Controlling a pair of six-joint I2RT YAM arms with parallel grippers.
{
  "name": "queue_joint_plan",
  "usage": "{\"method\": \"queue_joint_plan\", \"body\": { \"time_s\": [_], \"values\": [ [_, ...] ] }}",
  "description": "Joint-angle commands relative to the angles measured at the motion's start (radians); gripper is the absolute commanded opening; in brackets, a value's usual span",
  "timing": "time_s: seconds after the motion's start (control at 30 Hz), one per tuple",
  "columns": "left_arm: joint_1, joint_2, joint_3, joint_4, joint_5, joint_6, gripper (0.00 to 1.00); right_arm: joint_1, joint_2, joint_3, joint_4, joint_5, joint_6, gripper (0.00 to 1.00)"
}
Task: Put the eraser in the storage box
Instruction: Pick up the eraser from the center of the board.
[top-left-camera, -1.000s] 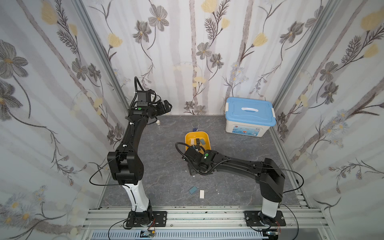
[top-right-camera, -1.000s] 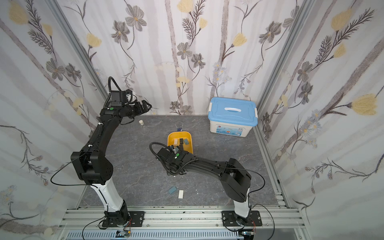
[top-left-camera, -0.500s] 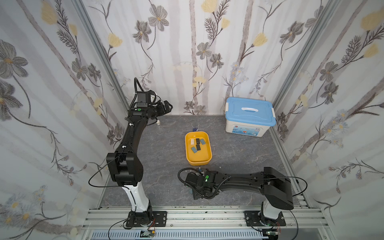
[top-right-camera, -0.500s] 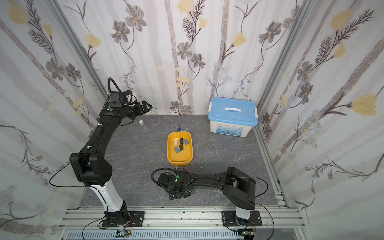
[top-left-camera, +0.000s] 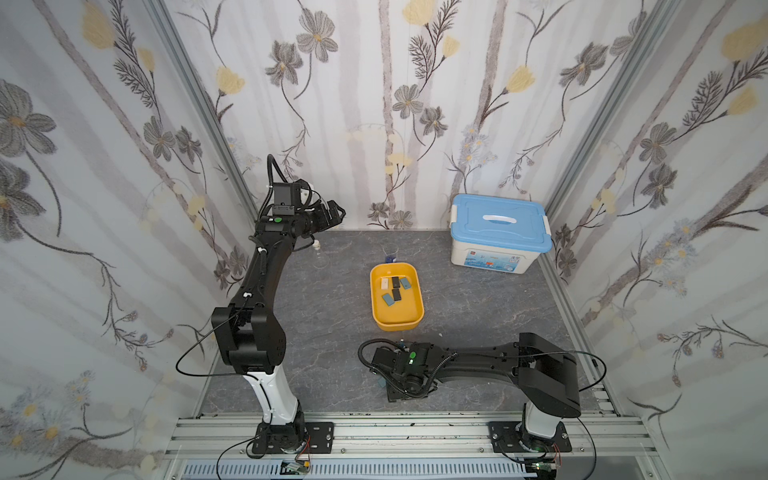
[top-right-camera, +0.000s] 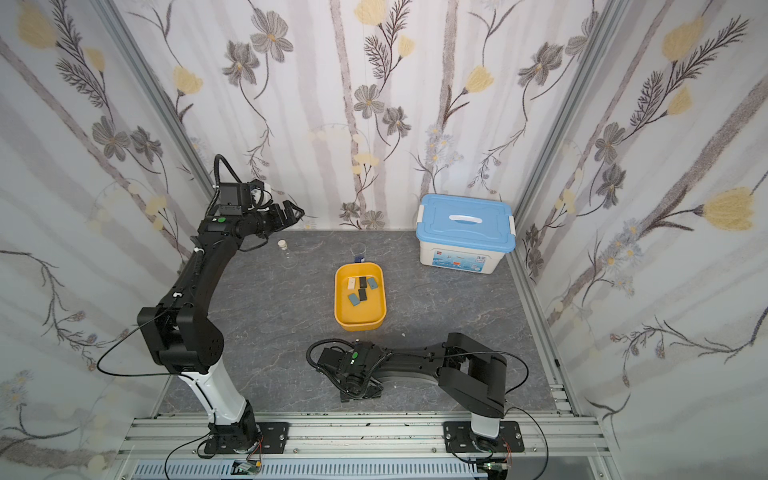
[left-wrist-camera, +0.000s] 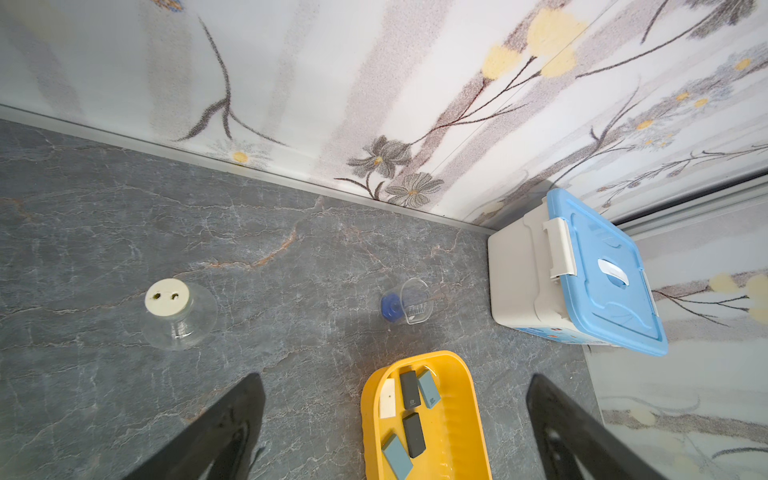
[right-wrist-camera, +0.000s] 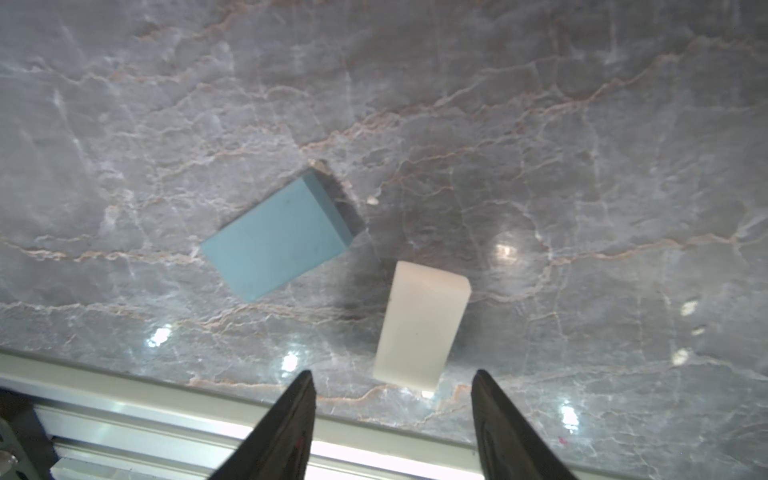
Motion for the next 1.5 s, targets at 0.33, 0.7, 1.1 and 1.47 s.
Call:
{"method": "queue_joint_plan", "body": {
  "time_s": [0.33, 0.7, 1.1, 1.47],
  "values": [
    [-0.001, -0.001, -0.001, 0.022, -0.008, 0.014, 1.00, -0.032, 0.048, 0.004, 0.047, -0.032, -0.040, 0.45],
    [-0.001, -0.005, -0.001, 0.017, -0.013, 0.022, 1.00, -0.040, 0.077, 0.043, 0.002, 0.001, -0.062, 0.25],
    [-0.001, -0.003, -0.001, 0.019, -0.005, 0.018, 1.00, -0.047, 0.002, 0.159, -0.163, 0.164, -0.069, 0.22],
    [-0.001, -0.003, 0.011, 0.007, -0.008, 0.022, 1.00, -0.228, 0.000, 0.343, -0.142, 0.252, -0.275, 0.23]
  ]
}}
